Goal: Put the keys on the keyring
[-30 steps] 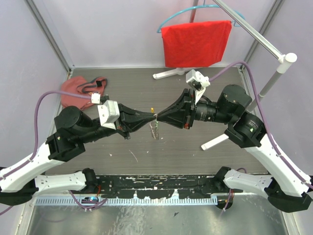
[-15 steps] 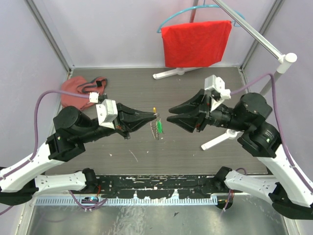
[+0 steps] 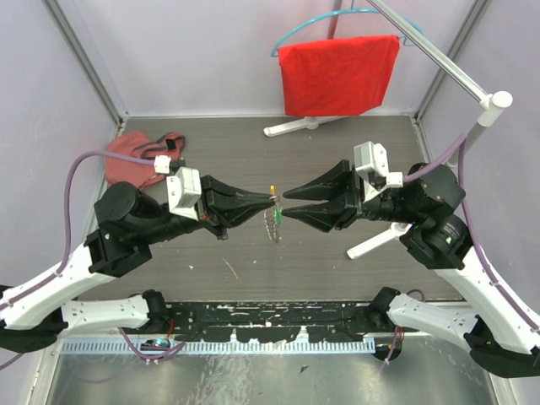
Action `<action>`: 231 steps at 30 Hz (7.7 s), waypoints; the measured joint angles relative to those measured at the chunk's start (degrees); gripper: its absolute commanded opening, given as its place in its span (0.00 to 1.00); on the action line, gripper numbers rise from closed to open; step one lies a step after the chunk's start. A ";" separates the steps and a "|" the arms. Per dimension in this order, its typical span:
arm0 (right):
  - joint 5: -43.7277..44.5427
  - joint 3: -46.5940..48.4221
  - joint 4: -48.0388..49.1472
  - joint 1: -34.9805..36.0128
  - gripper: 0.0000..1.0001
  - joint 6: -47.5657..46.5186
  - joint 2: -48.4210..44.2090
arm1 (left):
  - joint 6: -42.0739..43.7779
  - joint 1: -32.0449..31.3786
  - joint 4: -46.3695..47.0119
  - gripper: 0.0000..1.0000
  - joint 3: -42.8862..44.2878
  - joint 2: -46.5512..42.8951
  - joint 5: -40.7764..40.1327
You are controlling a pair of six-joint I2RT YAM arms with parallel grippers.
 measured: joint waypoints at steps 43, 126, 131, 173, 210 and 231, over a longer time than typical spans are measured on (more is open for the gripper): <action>-4.13 1.49 -1.03 0.13 0.01 -0.87 2.62 | -0.39 0.15 0.09 0.41 -0.68 0.31 2.08; -8.57 13.38 -30.40 0.04 0.09 -12.00 11.28 | 11.47 0.00 -37.92 0.00 19.54 10.49 5.90; -7.78 12.68 -28.65 0.04 0.33 -10.97 10.47 | 11.08 0.00 -37.44 0.00 19.34 10.19 5.49; 4.35 3.48 -7.37 0.04 0.14 11.96 5.53 | 6.10 0.00 -10.54 0.00 2.84 -0.76 -4.48; 0.98 3.50 -6.64 0.00 0.28 11.80 7.48 | 6.01 0.00 -8.07 0.00 2.10 -1.20 -4.85; 1.75 1.99 2.78 0.00 0.36 3.89 2.47 | 1.88 0.00 -0.46 0.00 -0.74 -1.46 -2.71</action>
